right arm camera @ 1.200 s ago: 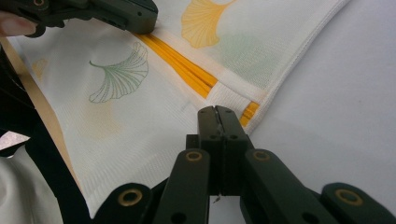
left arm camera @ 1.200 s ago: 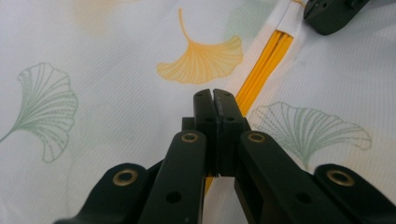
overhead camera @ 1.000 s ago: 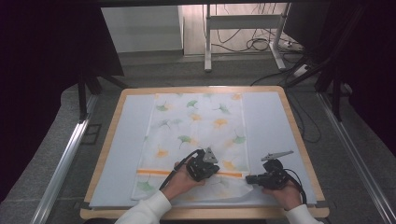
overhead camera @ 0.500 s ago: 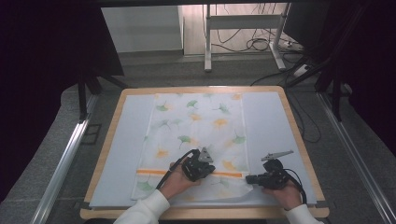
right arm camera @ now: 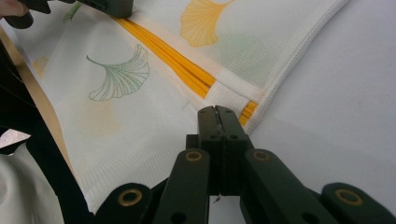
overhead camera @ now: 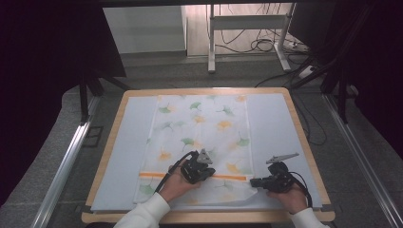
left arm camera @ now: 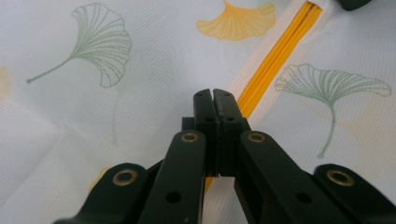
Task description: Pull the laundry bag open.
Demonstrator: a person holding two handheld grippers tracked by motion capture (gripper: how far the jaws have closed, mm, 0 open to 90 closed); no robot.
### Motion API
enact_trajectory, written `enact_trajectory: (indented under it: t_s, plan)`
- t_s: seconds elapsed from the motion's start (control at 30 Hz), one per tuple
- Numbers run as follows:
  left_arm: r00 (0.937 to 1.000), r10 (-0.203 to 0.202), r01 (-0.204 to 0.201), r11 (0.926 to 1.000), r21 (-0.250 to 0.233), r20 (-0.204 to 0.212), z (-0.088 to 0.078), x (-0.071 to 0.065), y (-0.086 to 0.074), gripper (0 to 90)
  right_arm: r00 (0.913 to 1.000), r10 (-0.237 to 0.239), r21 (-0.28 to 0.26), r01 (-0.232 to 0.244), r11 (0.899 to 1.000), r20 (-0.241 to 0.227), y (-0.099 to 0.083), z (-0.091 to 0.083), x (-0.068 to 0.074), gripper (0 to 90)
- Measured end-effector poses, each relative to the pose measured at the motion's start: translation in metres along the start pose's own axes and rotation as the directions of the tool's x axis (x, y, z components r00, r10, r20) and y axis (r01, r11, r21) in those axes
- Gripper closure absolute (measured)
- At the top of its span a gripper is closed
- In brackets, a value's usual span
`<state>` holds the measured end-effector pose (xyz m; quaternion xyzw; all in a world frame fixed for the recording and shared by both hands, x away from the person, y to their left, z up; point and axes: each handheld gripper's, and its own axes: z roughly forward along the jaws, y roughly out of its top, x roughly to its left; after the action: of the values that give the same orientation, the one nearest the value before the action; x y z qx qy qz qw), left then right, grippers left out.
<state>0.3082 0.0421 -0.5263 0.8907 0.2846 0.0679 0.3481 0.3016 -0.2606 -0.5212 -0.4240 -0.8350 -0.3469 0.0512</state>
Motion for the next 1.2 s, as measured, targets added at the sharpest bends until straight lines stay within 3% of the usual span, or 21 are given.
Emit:
enact_trajectory:
  t_s: [0.27,1.2]
  plan:
    - [0.9998,-0.018,0.018,0.9998,-0.003,0.000,-0.004,0.003,-0.005,90.0,1.0000,-0.002,-0.001,0.002,1.000,0.000,0.000,0.000,0.000,89.8]
    - [0.9996,-0.025,0.025,0.9996,0.010,-0.016,-0.015,0.010,-0.015,90.0,0.9999,-0.008,0.001,0.008,1.000,0.007,0.000,0.000,0.001,89.8]
